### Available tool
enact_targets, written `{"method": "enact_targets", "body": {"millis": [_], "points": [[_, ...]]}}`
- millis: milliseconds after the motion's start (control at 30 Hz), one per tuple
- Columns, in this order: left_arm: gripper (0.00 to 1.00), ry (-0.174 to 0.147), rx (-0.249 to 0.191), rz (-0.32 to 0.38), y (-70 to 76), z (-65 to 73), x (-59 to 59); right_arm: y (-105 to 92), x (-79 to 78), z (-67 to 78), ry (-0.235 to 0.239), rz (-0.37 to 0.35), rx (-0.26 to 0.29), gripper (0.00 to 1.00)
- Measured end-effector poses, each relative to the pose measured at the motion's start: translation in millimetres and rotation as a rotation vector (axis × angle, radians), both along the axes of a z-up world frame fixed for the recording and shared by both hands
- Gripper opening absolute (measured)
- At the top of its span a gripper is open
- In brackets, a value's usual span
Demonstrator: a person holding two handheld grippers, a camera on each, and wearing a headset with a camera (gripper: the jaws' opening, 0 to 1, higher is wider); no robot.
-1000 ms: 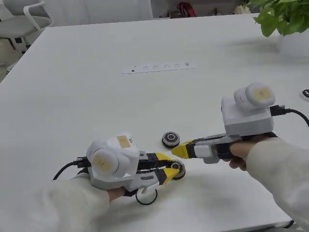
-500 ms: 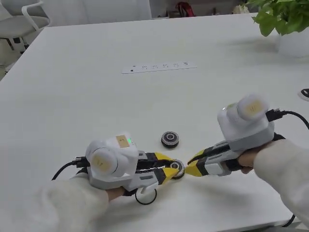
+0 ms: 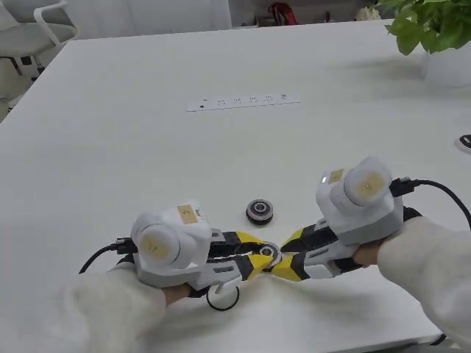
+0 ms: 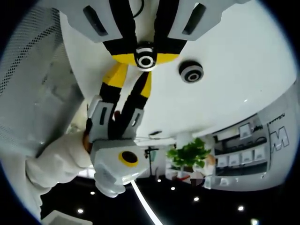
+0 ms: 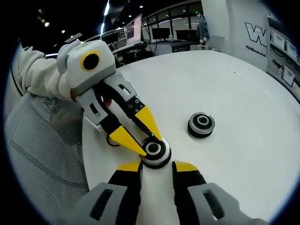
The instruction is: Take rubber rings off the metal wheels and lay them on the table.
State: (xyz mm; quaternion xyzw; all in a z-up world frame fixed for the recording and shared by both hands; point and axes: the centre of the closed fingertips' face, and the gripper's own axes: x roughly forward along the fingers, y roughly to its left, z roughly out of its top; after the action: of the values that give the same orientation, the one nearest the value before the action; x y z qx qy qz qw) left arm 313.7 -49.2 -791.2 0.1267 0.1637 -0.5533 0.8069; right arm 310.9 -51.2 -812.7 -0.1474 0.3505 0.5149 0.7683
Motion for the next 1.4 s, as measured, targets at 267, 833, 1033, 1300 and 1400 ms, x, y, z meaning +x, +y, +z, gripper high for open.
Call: {"method": "enact_targets", "body": {"millis": [267,833,1033,1300,1400], "points": [[0.14,0.004,-0.001,0.002,0.0,0.1,0.0,0.5,-2.6,1.3,0.026,-0.008,0.016,0.17],[0.14,0.008,-0.001,0.008,0.7,0.3,0.9,-4.7,0.4,-0.7,0.001,0.026,-0.054,0.00],[0.14,0.007,-0.001,0.009,0.5,0.5,0.9,-5.8,0.8,-1.7,0.069,-0.065,-0.065,0.00],[0.14,0.003,0.001,0.005,0.9,0.3,0.6,-10.3,3.2,-1.8,0.245,-0.239,0.041,0.00],[0.14,0.003,0.001,0.003,1.1,0.3,0.3,-10.7,2.5,-1.0,0.274,-0.265,0.052,0.00]]}}
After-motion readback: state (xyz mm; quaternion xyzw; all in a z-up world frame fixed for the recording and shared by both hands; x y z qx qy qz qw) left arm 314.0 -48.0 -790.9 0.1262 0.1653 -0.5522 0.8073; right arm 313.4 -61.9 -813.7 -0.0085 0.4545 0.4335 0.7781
